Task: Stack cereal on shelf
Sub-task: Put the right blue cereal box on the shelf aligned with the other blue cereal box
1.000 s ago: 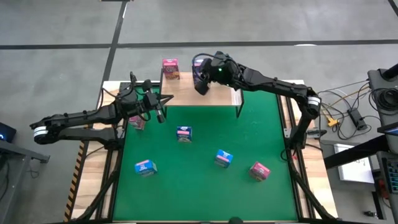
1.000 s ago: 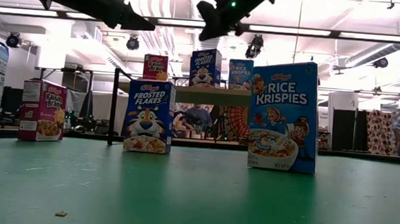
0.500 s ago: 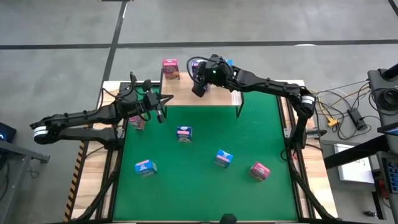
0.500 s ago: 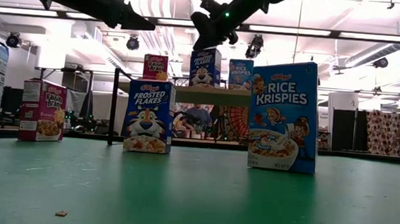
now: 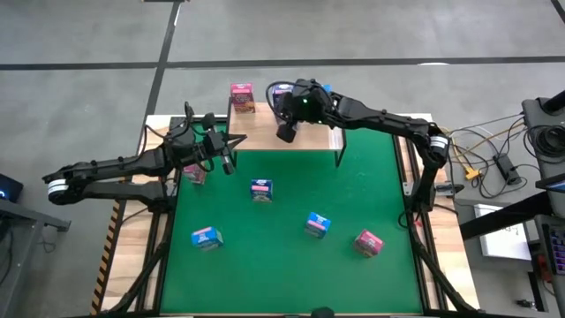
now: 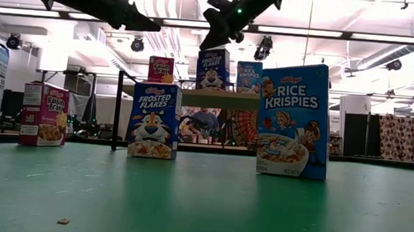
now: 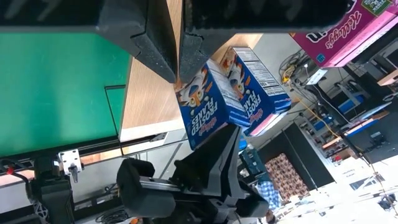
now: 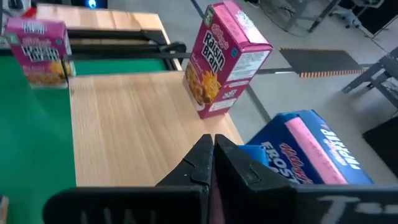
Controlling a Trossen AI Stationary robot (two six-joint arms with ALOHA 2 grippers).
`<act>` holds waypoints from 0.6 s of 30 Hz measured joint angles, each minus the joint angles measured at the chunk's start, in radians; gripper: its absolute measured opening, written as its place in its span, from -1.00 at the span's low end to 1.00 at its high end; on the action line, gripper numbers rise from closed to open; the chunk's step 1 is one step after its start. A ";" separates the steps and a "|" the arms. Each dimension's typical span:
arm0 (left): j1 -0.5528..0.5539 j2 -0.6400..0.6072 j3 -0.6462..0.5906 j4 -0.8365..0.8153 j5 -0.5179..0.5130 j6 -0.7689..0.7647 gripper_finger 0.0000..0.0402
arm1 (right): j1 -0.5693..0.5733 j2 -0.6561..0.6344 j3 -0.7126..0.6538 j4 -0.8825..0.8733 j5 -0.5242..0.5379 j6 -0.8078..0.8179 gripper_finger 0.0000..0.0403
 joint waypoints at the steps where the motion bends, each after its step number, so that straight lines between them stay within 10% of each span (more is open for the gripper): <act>1: 0.000 0.000 0.000 0.000 0.000 0.000 -1.00 | 0.000 -0.003 0.005 -0.012 0.001 -0.009 -0.96; 18: 0.000 0.001 0.000 0.000 0.000 0.000 -1.00 | 0.004 -0.007 0.163 -0.253 0.004 0.052 -0.96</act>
